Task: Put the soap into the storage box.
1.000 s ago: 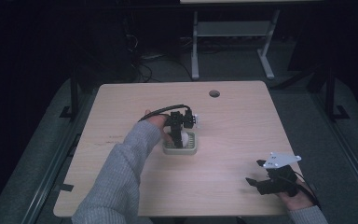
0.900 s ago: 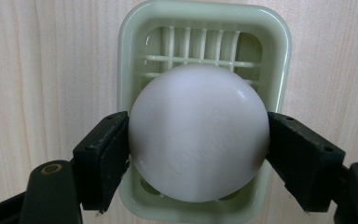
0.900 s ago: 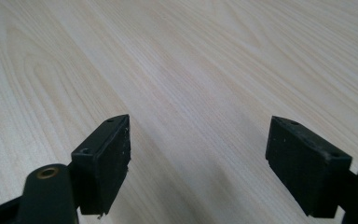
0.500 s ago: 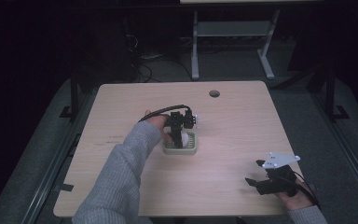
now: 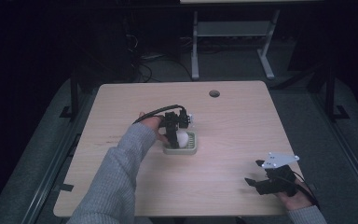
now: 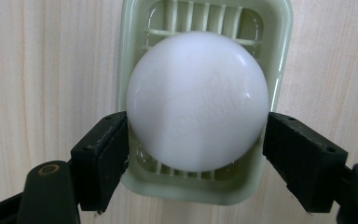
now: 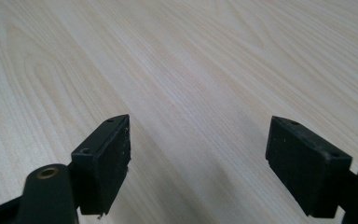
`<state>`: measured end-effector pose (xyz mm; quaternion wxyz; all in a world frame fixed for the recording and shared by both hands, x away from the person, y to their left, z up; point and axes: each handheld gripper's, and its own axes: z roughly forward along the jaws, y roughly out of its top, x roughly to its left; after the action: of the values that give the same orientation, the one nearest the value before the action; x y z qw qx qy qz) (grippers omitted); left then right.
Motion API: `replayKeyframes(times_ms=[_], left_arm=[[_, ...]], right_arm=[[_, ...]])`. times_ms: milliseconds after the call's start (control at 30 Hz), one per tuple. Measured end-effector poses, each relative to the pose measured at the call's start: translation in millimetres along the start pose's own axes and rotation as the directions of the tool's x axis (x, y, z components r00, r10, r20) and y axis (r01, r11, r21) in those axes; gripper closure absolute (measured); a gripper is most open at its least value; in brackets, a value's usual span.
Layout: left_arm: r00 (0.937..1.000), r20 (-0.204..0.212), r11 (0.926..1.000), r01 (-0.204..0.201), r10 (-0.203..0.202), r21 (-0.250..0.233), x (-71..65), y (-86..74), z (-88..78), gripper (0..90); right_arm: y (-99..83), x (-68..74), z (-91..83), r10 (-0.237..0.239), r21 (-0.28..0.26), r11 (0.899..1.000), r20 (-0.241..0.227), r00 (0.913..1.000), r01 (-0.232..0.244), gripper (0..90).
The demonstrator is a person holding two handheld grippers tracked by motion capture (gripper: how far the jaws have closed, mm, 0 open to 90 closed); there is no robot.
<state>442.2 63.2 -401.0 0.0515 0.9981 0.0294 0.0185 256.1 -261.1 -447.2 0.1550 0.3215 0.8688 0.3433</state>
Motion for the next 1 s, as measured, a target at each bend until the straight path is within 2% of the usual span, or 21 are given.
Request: replayKeyframes(times_ms=[167,500,833,1000], left_arm=[[0.9999,-0.012,0.9998,-0.003,0.003,-0.019,-2.2,-0.3,-7.1,22.5],[0.9996,-0.022,0.9997,-0.017,0.016,-0.018,-4.5,0.4,-7.9,22.7],[0.9995,-0.022,0.9996,-0.024,0.024,-0.012,-9.7,-1.1,-13.8,23.0],[0.9994,-0.03,0.9997,-0.016,0.015,-0.019,-10.9,-4.6,-17.4,23.0]], right_arm=[[0.6,0.6,0.8,-0.008,0.0,1.0,0.0,1.0,0.008,21.5],[-0.1,-0.7,0.8,-0.011,-0.004,1.0,0.003,0.9999,0.011,21.5],[-0.8,-1.2,-0.2,0.007,-0.004,1.0,0.003,1.0,-0.007,21.5],[-1.3,-2.2,-1.0,0.001,0.0,1.0,0.009,1.0,-0.001,21.5]])
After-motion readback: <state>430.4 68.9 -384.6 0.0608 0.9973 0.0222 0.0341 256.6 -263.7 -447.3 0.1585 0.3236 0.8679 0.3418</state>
